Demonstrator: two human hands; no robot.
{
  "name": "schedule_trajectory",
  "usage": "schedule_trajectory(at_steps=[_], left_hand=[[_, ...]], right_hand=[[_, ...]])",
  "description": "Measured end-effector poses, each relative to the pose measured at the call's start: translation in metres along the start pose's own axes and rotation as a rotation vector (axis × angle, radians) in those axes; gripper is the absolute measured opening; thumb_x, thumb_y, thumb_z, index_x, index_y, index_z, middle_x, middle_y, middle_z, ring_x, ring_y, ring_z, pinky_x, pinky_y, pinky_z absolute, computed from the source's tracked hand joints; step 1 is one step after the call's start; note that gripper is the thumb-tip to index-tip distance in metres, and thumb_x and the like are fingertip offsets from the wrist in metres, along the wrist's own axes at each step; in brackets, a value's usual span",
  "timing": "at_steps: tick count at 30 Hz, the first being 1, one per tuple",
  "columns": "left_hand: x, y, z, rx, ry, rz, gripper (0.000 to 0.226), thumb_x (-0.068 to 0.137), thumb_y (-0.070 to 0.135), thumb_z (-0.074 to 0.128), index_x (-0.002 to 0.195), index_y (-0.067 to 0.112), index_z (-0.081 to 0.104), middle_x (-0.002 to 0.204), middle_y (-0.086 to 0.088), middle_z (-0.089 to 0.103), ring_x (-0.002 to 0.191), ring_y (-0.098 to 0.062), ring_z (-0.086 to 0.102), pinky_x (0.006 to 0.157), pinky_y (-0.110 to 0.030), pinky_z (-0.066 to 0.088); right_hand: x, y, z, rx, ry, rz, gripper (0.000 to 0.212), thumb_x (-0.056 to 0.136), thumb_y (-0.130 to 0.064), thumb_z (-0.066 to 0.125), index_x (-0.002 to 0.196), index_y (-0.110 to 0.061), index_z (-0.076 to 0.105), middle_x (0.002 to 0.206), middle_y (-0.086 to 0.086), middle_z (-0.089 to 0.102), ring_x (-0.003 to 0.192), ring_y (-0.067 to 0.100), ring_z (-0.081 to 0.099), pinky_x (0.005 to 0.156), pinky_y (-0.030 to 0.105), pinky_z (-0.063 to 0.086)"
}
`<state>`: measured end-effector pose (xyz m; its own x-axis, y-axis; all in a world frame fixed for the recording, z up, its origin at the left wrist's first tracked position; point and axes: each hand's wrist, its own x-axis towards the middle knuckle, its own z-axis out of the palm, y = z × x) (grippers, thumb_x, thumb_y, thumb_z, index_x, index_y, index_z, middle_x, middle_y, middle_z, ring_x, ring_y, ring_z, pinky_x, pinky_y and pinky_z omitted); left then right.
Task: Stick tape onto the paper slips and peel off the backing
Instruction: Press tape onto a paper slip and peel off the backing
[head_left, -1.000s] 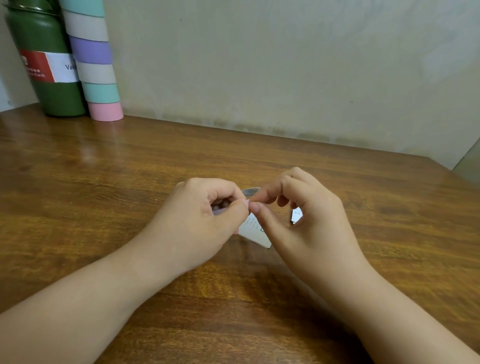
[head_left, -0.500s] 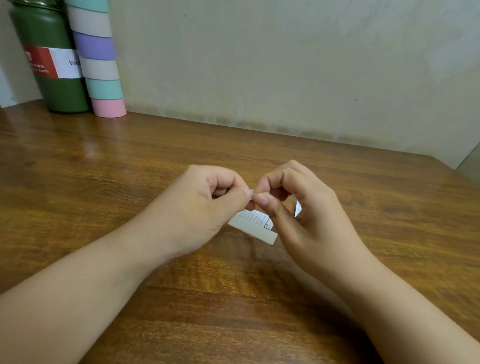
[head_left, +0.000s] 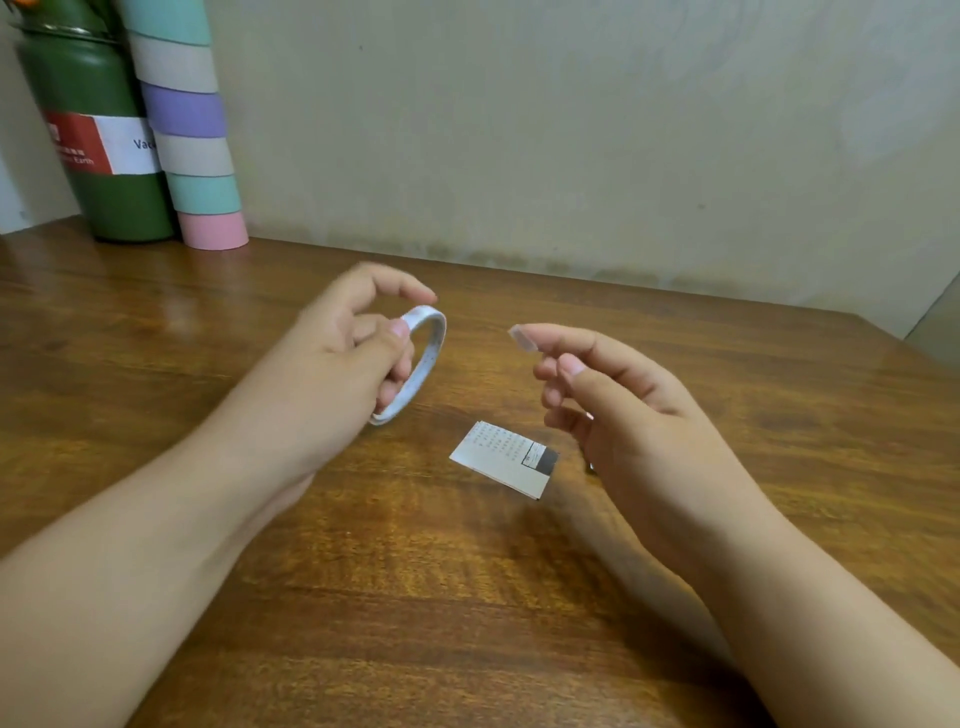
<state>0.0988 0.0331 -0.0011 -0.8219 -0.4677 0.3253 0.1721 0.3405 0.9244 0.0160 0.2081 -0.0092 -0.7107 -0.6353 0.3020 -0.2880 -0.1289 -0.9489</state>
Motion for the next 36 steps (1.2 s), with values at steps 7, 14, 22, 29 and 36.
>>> schedule_trajectory(at_steps=[7, 14, 22, 29, 36], left_hand=[[-0.0066, 0.0047, 0.0070, -0.262, -0.273, -0.173, 0.028, 0.071, 0.008, 0.062, 0.089, 0.023, 0.077, 0.063, 0.020, 0.059, 0.064, -0.006, 0.043, 0.070, -0.026, 0.035], [-0.0066, 0.0069, 0.0045, -0.487, -0.396, -0.168, 0.049, 0.049, 0.013, 0.064, 0.096, 0.015, 0.077, 0.084, 0.000, 0.042, 0.065, -0.008, 0.041, 0.068, -0.026, 0.036], [-0.0047, 0.0031, 0.0026, -0.564, -0.352, -0.228, 0.035, 0.050, 0.017, 0.067, 0.082, 0.009, 0.076, 0.078, -0.003, 0.052, 0.062, -0.009, 0.043, 0.064, -0.030, 0.036], [-0.0048, 0.0018, 0.0043, -0.541, -0.309, -0.228, 0.021, 0.049, 0.023, 0.067, 0.067, 0.014, 0.072, 0.068, 0.000, 0.046, 0.058, -0.008, 0.044, 0.061, -0.029, 0.037], [-0.0034, 0.0009, 0.0043, -0.511, -0.284, -0.230, 0.021, 0.052, 0.031, 0.069, 0.065, 0.014, 0.071, 0.066, 0.003, 0.047, 0.055, -0.007, 0.044, 0.062, -0.030, 0.034]], right_hand=[[0.0002, 0.0003, 0.0020, 0.122, -0.134, 0.011, 0.044, 0.079, -0.013, 0.046, 0.112, -0.030, 0.069, 0.090, -0.007, 0.055, 0.080, 0.010, 0.047, 0.076, 0.027, 0.043], [-0.0021, 0.0018, 0.0030, 0.074, -0.190, -0.025, 0.050, 0.080, -0.012, 0.045, 0.116, -0.038, 0.066, 0.092, -0.007, 0.051, 0.084, 0.011, 0.044, 0.081, 0.030, 0.040], [-0.0050, -0.0027, 0.0035, -0.223, -0.201, -0.114, 0.052, 0.085, -0.017, 0.042, 0.116, -0.055, 0.058, 0.090, -0.015, 0.048, 0.086, 0.002, 0.046, 0.084, 0.010, 0.037], [-0.0033, 0.0018, 0.0017, -0.412, -0.246, -0.234, 0.061, 0.089, -0.007, 0.037, 0.127, -0.054, 0.048, 0.092, -0.009, 0.044, 0.087, 0.008, 0.045, 0.083, 0.010, 0.036], [-0.0030, 0.0048, -0.0004, -0.552, -0.229, -0.304, 0.053, 0.094, -0.016, 0.039, 0.129, -0.055, 0.044, 0.092, -0.013, 0.045, 0.095, 0.013, 0.047, 0.088, 0.013, 0.033]])
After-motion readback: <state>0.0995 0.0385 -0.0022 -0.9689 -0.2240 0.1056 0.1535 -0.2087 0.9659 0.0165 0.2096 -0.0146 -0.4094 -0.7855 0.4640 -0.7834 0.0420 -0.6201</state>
